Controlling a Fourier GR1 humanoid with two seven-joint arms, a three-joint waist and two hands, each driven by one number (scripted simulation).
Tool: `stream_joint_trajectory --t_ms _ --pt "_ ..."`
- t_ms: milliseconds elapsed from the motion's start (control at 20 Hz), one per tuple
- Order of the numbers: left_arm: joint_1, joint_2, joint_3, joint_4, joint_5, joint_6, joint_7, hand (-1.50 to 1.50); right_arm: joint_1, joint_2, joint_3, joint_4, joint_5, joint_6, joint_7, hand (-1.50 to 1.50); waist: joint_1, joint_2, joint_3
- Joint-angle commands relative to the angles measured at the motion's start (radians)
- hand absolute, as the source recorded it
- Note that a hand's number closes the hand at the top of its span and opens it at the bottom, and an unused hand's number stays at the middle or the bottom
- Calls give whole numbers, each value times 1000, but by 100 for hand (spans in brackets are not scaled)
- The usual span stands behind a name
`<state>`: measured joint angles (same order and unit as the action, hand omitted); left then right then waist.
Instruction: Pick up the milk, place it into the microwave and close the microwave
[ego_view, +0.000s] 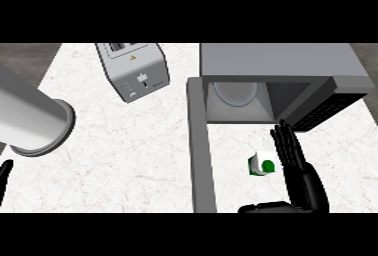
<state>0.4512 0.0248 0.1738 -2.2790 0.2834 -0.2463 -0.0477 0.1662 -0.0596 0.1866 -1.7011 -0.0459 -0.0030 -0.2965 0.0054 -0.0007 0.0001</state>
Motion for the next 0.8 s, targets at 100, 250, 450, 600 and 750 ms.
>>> stream_joint_trajectory --t_ms 100,250,450,600,750 --pt "28 -24 -22 -58 -17 -13 32 -150 -35 -5 -59 147 4 14 -89 -150 -1 0 0" --pt "-17 -1 59 19 41 -35 18 -150 22 -38 -91 201 -22 74 -188 -150 -3 0 0" --pt "-66 32 111 9 88 -46 56 -150 -5 -25 -83 275 8 89 -240 -150 -3 0 0" --pt "56 -24 47 -28 36 -79 -16 -150 -45 -108 -164 313 -35 160 -244 -150 1 0 0" --pt "38 -24 -27 -25 -18 -23 -22 -150 -32 -69 -112 341 41 131 -310 -150 -2 0 0"
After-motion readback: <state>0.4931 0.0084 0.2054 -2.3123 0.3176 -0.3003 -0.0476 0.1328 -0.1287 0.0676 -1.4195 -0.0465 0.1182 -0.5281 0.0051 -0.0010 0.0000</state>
